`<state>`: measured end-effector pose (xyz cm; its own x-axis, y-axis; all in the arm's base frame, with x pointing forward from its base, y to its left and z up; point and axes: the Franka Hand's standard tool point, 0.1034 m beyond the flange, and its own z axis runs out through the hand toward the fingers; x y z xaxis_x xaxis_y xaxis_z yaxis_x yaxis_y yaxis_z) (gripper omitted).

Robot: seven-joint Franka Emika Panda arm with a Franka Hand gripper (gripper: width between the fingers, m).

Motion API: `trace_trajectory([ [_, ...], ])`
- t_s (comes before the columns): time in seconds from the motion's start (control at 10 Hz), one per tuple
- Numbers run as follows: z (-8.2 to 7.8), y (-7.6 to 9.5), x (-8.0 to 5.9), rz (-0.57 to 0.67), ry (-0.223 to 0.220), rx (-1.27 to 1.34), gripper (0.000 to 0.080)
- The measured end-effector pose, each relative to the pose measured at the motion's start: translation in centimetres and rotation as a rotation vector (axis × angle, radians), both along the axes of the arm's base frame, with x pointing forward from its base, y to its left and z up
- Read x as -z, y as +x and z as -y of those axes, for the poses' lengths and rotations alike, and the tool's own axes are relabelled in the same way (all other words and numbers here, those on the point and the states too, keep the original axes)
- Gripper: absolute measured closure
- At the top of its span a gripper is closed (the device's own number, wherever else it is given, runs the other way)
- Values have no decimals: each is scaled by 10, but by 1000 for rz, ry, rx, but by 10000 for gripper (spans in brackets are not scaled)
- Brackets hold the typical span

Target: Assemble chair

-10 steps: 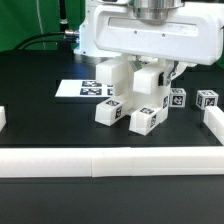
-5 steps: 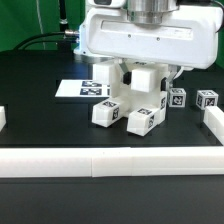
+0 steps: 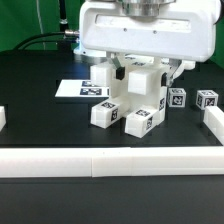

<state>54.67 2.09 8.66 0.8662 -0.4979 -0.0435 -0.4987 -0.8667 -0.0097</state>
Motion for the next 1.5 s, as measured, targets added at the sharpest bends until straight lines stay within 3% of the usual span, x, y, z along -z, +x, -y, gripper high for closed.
trace_trajectory([
  [0.4,1,0,3,3,-3,-7,150],
  [0.7,-2,-17,-23,37,27,-202,150],
  [1.1,-2,-19,-23,34,28,-249,150],
  [1.2,0,-19,-25,42,32,-400,150],
  [1.5,9,-29,-51,81,61,-804,150],
])
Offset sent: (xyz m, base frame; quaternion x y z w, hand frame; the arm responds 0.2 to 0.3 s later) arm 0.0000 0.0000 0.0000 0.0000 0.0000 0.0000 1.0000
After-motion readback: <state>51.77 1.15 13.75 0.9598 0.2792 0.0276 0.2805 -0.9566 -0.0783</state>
